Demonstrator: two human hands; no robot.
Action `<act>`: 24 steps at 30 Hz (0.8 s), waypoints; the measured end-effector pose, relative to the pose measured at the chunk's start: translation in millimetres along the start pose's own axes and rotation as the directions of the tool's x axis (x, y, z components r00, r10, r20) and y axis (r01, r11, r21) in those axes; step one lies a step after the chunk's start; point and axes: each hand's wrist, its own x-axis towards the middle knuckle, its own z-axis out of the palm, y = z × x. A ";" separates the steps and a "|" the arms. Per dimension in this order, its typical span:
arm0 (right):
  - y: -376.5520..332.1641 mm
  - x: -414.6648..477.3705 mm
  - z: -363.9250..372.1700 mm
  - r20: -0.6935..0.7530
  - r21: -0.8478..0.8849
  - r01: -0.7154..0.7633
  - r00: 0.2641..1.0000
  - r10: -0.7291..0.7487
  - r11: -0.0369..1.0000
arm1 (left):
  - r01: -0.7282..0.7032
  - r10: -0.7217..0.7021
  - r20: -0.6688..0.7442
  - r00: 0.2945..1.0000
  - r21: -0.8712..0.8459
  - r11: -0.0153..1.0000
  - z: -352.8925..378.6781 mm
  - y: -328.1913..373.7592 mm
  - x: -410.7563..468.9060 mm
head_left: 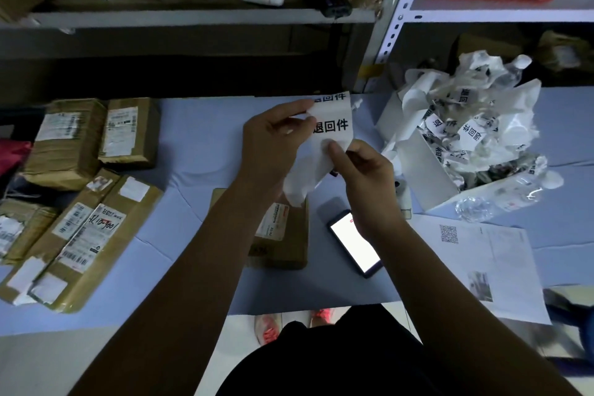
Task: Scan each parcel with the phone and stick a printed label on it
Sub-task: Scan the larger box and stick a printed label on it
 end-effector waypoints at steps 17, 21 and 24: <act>3.9 6.3 -27.2 0.046 -0.093 0.080 0.996 -0.076 0.992 | -0.605 0.413 0.442 0.796 0.549 0.577 11.5 -11.5 1.4; 4.1 16.0 -32.3 0.072 -0.079 0.110 0.992 -0.104 0.991 | -0.634 0.483 0.427 0.765 0.634 0.443 20.6 -17.7 1.1; 5.5 21.7 -35.1 0.081 -0.049 0.126 0.989 -0.121 0.991 | -0.599 0.463 0.399 0.791 0.659 0.455 27.0 -22.7 0.7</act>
